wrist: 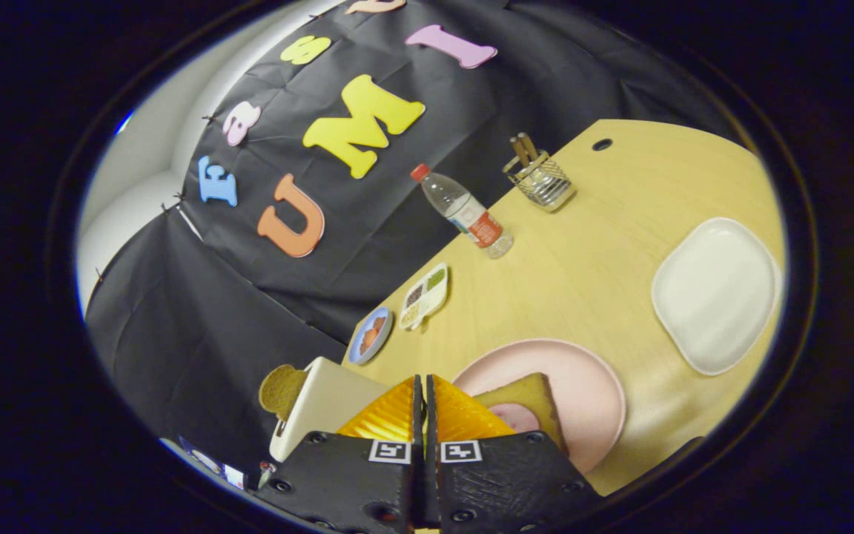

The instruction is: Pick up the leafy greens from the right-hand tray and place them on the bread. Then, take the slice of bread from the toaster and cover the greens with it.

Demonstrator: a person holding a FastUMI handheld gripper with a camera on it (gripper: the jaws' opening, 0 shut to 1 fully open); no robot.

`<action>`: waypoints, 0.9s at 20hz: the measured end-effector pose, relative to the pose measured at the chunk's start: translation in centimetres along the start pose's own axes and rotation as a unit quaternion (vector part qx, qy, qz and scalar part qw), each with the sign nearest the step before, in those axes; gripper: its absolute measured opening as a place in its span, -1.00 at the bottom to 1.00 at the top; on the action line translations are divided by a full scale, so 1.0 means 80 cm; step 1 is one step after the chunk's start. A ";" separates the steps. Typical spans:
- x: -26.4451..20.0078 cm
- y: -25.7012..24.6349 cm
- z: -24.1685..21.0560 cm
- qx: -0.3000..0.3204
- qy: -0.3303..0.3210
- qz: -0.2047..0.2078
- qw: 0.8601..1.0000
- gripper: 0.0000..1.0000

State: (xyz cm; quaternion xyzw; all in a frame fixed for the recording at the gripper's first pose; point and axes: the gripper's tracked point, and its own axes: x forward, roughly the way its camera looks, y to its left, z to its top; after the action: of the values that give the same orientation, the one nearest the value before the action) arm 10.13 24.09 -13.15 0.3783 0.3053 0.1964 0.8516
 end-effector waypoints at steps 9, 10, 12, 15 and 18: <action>-0.006 -0.061 -0.001 -0.049 -0.015 -0.059 0.997 -0.90; -0.007 -0.062 -0.002 -0.057 -0.015 -0.062 0.996 -0.82; -0.012 -0.065 -0.003 -0.086 -0.019 -0.072 0.994 -0.44; -0.024 -0.064 0.001 -0.136 -0.041 -0.089 0.986 0.09; -0.039 -0.052 0.015 -0.168 -0.075 -0.100 0.978 0.62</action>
State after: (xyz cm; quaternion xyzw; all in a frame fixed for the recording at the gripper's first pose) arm 9.05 19.04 -14.51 0.2108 0.2397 0.1302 0.9387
